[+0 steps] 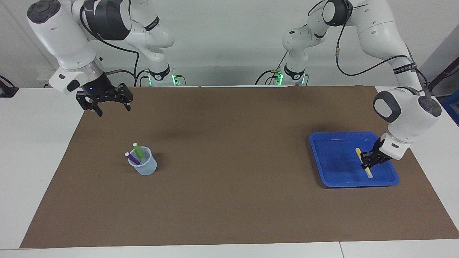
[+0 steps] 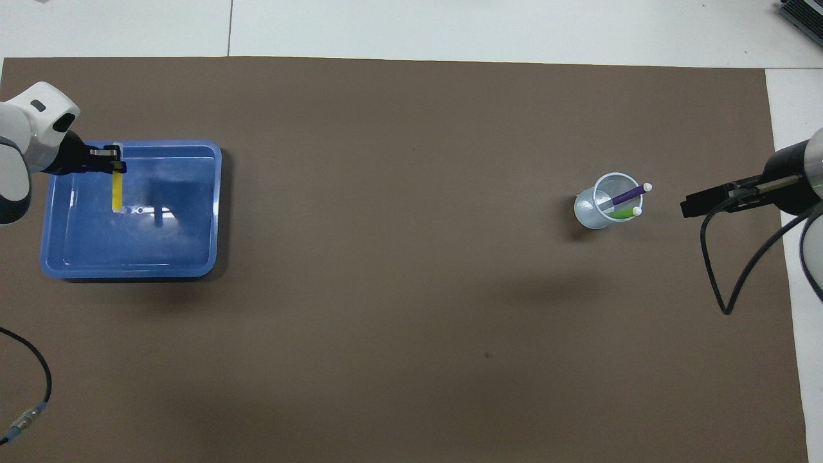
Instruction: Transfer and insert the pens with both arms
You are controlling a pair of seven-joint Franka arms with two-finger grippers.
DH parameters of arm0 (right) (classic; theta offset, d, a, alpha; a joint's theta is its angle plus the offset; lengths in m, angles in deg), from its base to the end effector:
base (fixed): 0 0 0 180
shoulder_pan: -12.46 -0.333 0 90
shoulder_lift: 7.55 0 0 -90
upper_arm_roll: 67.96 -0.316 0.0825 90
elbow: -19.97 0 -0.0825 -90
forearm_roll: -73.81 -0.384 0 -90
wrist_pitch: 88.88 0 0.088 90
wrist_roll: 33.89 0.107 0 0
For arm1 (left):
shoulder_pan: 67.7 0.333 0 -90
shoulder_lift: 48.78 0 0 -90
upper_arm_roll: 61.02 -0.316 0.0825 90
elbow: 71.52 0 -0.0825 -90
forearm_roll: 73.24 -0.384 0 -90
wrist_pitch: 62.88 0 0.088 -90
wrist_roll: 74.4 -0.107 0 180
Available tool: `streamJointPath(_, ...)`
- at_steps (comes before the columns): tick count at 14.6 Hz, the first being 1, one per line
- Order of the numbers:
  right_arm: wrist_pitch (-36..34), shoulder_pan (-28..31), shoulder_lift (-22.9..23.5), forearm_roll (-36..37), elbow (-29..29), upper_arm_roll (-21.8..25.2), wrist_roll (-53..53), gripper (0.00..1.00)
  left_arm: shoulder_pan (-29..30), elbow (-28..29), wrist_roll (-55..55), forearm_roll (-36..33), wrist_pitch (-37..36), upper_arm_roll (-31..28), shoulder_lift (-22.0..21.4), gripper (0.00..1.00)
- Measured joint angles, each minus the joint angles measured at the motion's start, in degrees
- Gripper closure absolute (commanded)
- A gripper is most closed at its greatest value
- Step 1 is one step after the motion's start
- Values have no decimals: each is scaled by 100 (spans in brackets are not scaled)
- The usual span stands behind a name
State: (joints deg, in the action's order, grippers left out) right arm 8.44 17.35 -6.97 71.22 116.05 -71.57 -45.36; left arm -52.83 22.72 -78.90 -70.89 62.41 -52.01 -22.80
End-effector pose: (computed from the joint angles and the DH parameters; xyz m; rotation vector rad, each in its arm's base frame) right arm 0.5659 -0.0085 0.5797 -3.0861 -0.2666 -0.0256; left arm 0.6781 0.0810 0.3635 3.0425 0.0986 0.1559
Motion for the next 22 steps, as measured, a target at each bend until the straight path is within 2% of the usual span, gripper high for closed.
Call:
streamJointPath(5,0,0,0,0,1,0,0,0,-575,-160,1715,179,-282,39,-52,100)
streamJointPath(9,-3,-2,-4,0,6,-1,0,0,-1137,-175,3384,192,-591,66,-275,100)
streamJointPath(16,-82,-3,-84,-1,181,-4,2,0,-2391,-154,6994,261,-717,88,-626,100)
streamJointPath(18,-57,-5,-129,-259,300,-11,50,0,-2726,-155,7914,336,-713,90,-692,100)
streamJointPath(22,71,1,-230,-1426,541,-9,172,0,-3261,-157,9361,537,-574,88,-778,100)
